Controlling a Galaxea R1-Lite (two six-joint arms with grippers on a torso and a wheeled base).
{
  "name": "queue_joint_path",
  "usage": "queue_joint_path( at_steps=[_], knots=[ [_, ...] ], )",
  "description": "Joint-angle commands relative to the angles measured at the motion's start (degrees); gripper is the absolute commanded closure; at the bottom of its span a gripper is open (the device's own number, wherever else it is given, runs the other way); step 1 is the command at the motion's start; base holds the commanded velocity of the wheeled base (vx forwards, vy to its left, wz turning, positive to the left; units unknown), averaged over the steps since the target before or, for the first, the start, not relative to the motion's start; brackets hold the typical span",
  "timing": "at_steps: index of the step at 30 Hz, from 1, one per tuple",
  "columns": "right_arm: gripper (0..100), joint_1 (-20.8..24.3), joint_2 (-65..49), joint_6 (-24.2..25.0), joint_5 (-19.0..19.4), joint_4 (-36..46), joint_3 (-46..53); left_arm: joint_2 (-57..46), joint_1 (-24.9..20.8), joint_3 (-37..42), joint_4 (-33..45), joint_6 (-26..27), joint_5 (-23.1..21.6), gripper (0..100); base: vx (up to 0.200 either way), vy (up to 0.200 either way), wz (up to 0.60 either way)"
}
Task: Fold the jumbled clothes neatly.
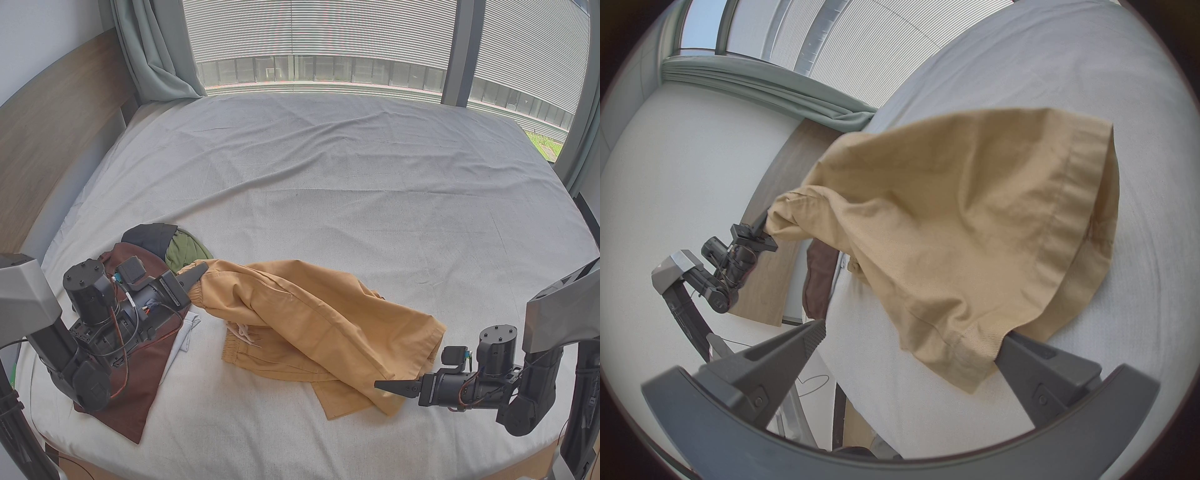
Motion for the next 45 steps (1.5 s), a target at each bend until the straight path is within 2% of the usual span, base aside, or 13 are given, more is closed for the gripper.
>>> queue_joint_path(
  at_steps=[1, 12, 13, 21, 31, 34, 38, 45],
  knots=[
    [0, -0.1, -5.1, 0.5, 0.0, 0.1, 0.2, 0.4, 0.3, -0.5, 0.0, 0.0, 0.0, 100, 0.000, 0.000, 0.00],
    [0, -0.6, -6.3, 0.6, 0.2, 0.0, 0.8, 0.7, 0.6, -0.9, 0.0, -0.1, 0.1, 100, 0.000, 0.000, 0.00],
    [100, -0.6, -6.3, 0.6, 0.2, 0.0, 0.9, 0.7, 0.7, -1.1, 0.0, -0.1, 0.1, 100, 0.000, 0.000, 0.00],
    [100, -1.2, -6.0, 0.6, 0.2, 0.0, 0.5, 1.0, 0.8, -1.5, 0.0, -0.4, 0.2, 100, 0.000, 0.000, 0.00],
    [100, -8.7, -9.4, 0.8, 0.3, 0.1, -3.9, 2.4, 1.7, -1.6, 0.0, -0.3, 0.1, 100, 0.000, 0.000, 0.00],
    [100, -11.5, -9.8, 2.8, 0.3, 0.1, -6.8, 3.0, 2.0, -1.6, 0.0, -0.3, 0.1, 100, 0.000, 0.000, 0.00],
    [100, -13.7, -9.3, 5.9, 0.2, 0.1, -10.1, 3.9, 2.1, -1.6, 0.0, -0.2, 0.1, 100, 0.000, 0.000, 0.00],
    [100, -16.1, -4.4, 6.2, 0.2, -0.1, -13.1, 6.0, 2.0, -1.2, 0.0, -0.1, 0.1, 100, 0.000, 0.000, 0.00]
  ],
)
